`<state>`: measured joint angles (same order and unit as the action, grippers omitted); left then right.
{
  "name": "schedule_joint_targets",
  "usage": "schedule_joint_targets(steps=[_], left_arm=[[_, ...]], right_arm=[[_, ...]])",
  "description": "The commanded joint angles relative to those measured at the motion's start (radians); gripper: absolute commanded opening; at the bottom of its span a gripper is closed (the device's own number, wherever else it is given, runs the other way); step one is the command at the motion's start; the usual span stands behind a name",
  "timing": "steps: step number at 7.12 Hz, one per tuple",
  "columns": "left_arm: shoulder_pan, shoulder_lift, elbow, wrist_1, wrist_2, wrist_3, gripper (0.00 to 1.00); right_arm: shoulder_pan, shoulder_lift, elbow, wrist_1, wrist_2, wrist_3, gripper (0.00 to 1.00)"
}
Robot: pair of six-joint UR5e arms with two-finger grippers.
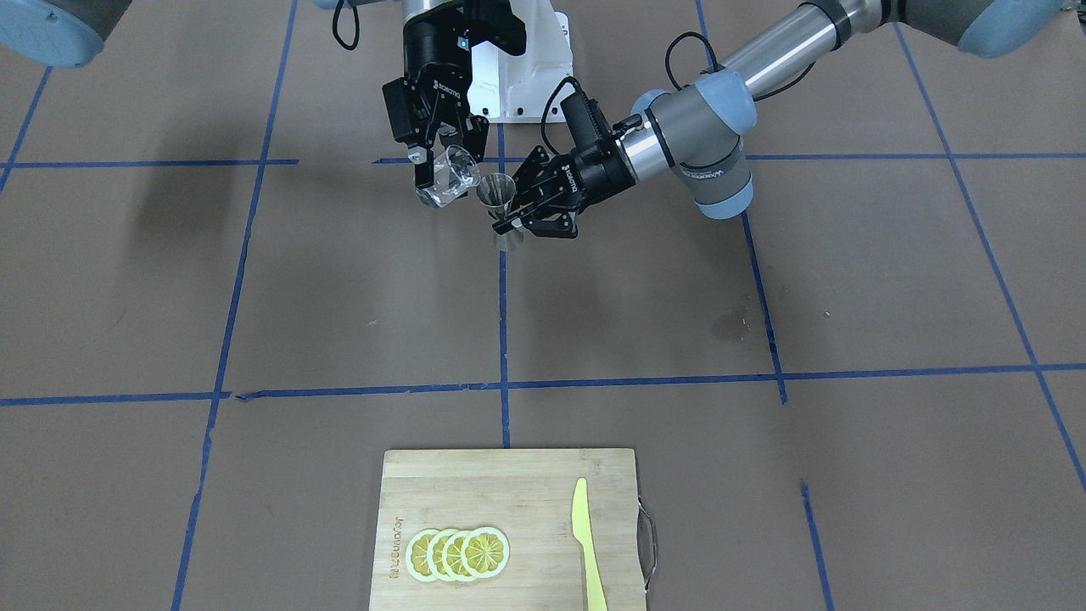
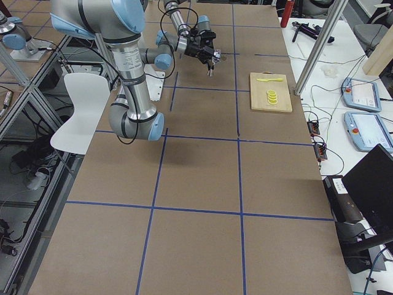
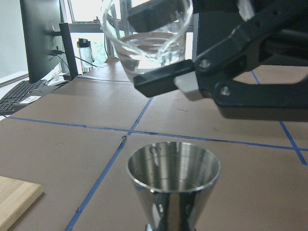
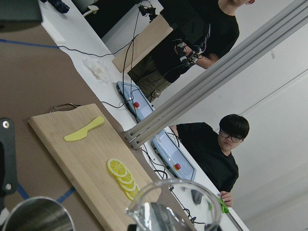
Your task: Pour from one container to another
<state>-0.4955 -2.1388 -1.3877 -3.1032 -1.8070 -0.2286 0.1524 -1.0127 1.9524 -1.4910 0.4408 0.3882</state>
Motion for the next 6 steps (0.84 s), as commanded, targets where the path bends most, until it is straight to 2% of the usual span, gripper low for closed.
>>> schedule_joint_targets(steps=[1,3,6], left_arm=[[0.0,-0.001,-0.001,0.0,0.0,0.0,0.0],[0.0,-0.001,-0.001,-0.002,0.0,0.0,0.0],[0.0,-0.003,-0.001,-0.002,0.0,0.0,0.0]], right_arm=[[-0.004,0.005,-0.006,-0.002,-0.008,-0.011,0.0],[-0.011,0.005,-0.007,0.0,-0.04,-0.101,0.0],[-0.022,0.005,-0.009,-0.002,-0.047,-0.135,0.0]])
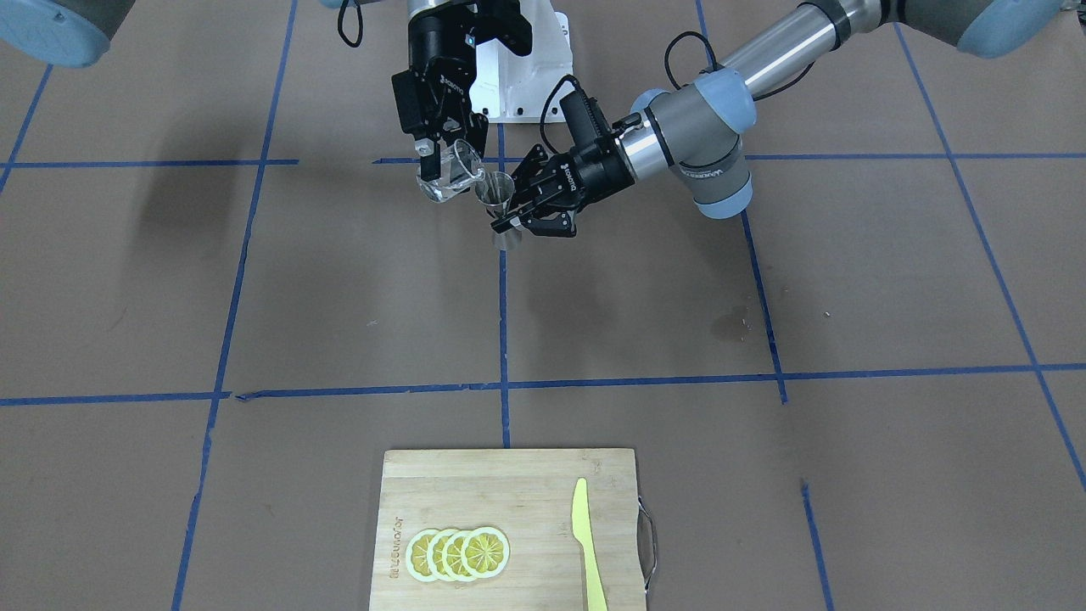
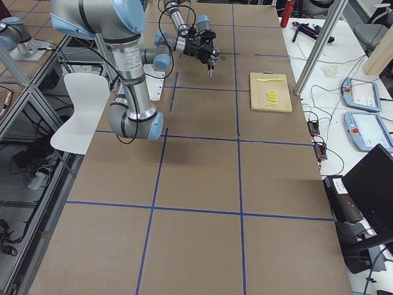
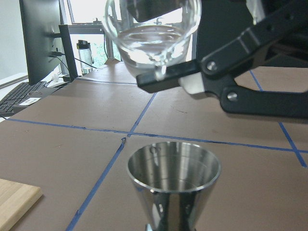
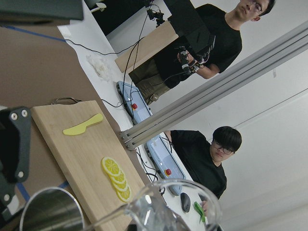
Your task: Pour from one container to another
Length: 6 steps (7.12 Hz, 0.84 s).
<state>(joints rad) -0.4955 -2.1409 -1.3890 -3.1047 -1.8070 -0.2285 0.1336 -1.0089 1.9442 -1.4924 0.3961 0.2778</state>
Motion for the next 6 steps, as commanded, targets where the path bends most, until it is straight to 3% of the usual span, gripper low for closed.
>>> schedule_joint_targets(steps=[1,6], left_arm=[[0.0,-0.001,-0.001,0.0,0.0,0.0,0.0],[0.0,-0.001,-0.001,0.0,0.0,0.0,0.0]], right_arm=[[-0.003,0.001,0.001,0.0,-0.006,-0.067,0.0],[-0.002,0.009,0.001,0.0,-0.048,-0.196,0.0]])
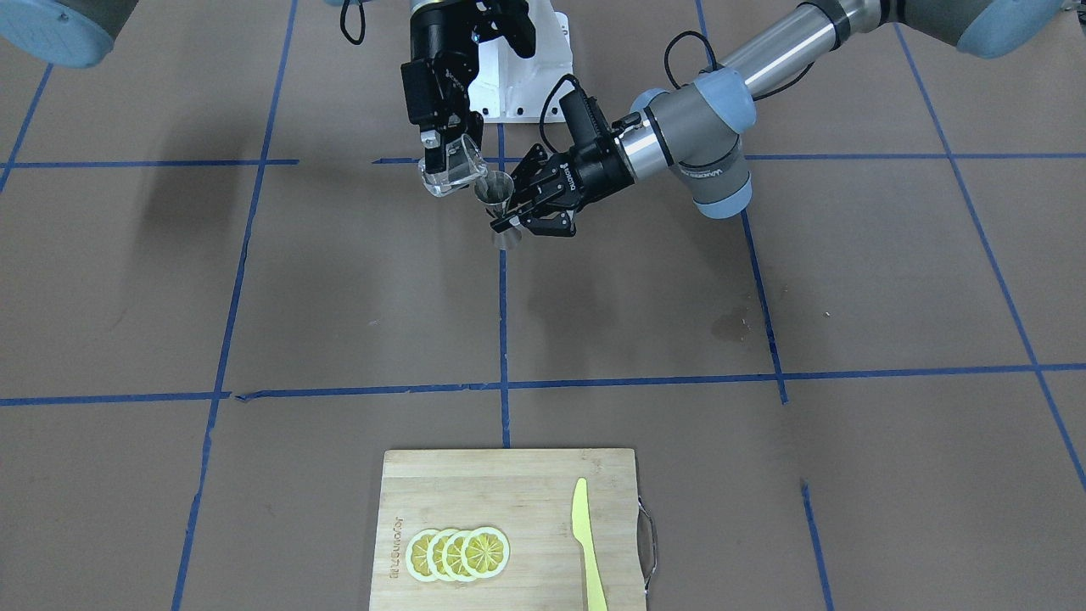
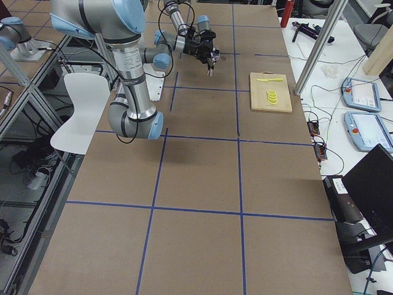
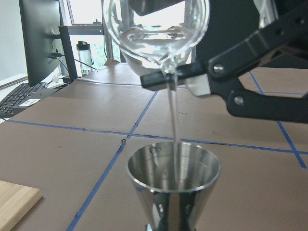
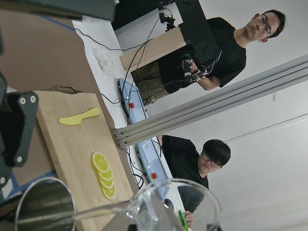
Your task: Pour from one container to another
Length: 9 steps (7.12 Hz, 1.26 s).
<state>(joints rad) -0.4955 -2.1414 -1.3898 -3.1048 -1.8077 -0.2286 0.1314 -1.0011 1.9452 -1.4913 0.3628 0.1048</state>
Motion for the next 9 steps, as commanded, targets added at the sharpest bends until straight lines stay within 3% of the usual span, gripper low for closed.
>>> schedule_joint_targets(steps=[1,9], left_arm=[[0.0,0.0,0.0,0.0,0.001,0.0,0.0],[0.0,0.0,0.0,0.0,0.001,0.0,0.0]], right_arm=[[0.0,0.001,-0.002,-0.001,-0.015,-0.04,0.0],[-0.001,-0.001,-0.003,-0.001,-0.021,-0.114,0.0]])
